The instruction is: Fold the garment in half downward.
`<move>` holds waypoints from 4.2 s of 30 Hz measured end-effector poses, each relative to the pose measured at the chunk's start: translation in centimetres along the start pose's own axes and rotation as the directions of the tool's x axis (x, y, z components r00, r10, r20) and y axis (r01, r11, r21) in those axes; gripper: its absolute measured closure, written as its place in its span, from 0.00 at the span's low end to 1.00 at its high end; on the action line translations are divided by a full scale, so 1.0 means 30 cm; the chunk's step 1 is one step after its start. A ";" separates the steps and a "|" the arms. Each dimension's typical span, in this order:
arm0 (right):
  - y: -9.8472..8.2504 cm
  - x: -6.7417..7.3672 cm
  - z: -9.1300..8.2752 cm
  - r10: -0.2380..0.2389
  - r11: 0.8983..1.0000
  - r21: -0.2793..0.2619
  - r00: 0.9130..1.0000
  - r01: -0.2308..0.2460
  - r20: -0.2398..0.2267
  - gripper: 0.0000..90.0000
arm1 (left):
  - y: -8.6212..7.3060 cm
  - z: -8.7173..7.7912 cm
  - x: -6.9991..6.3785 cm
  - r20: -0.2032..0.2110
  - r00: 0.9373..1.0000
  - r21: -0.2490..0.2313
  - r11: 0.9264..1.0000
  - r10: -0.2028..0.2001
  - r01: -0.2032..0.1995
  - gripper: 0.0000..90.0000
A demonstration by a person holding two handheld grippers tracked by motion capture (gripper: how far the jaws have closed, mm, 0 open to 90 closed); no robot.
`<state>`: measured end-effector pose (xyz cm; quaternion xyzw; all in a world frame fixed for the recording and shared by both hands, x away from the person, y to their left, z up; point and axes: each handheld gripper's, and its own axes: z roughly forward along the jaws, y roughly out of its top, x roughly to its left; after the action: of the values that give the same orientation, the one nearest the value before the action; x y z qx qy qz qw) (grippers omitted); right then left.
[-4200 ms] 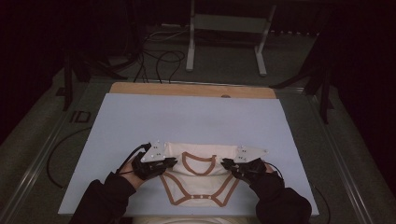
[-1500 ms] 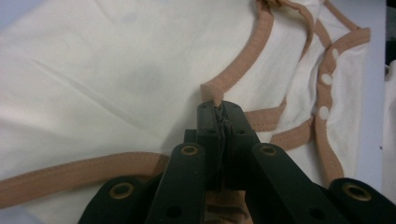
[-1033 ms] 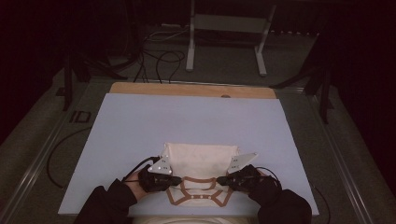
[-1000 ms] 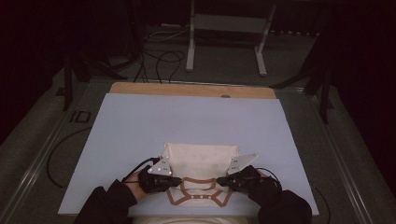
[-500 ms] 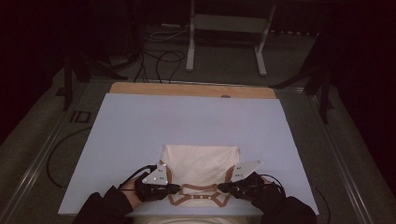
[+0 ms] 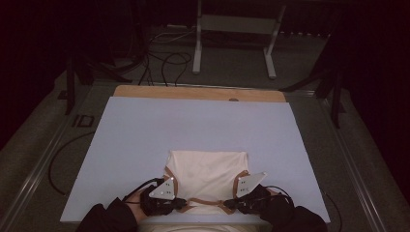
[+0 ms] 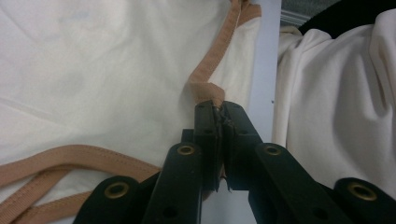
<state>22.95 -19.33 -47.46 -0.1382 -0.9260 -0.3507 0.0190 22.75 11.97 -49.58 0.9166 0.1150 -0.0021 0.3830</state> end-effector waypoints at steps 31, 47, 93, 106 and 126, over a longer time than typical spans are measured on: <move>-0.001 -0.052 -0.052 0.082 0.986 -0.151 0.993 -0.069 0.080 0.24 | 0.009 -0.025 -0.008 0.005 1.000 0.022 1.000 0.015 -0.015 0.22; 0.004 -0.084 -0.075 0.104 0.976 -0.205 0.986 -0.075 0.131 0.15 | 0.041 -0.068 0.064 -0.069 0.997 -0.071 0.997 -0.032 0.027 0.00; 0.000 -0.415 -0.120 0.218 0.954 -0.272 0.918 -0.129 0.331 0.12 | 0.092 -0.053 0.432 -0.176 0.974 -0.109 0.986 -0.141 0.123 0.00; -0.050 -0.466 -0.058 0.311 0.942 -0.225 0.896 -0.248 0.317 0.11 | 0.065 -0.009 0.482 -0.160 0.962 -0.091 0.973 -0.223 0.211 0.00; -0.091 -0.500 0.031 0.324 0.946 -0.130 0.890 -0.298 0.320 0.39 | 0.001 0.027 0.514 -0.240 0.945 0.024 0.972 -0.223 0.235 0.52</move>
<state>36.68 -24.33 -51.90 -0.3433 -0.8671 -0.3497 -0.0891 37.85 14.62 -51.55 0.9004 0.2653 0.0590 0.3397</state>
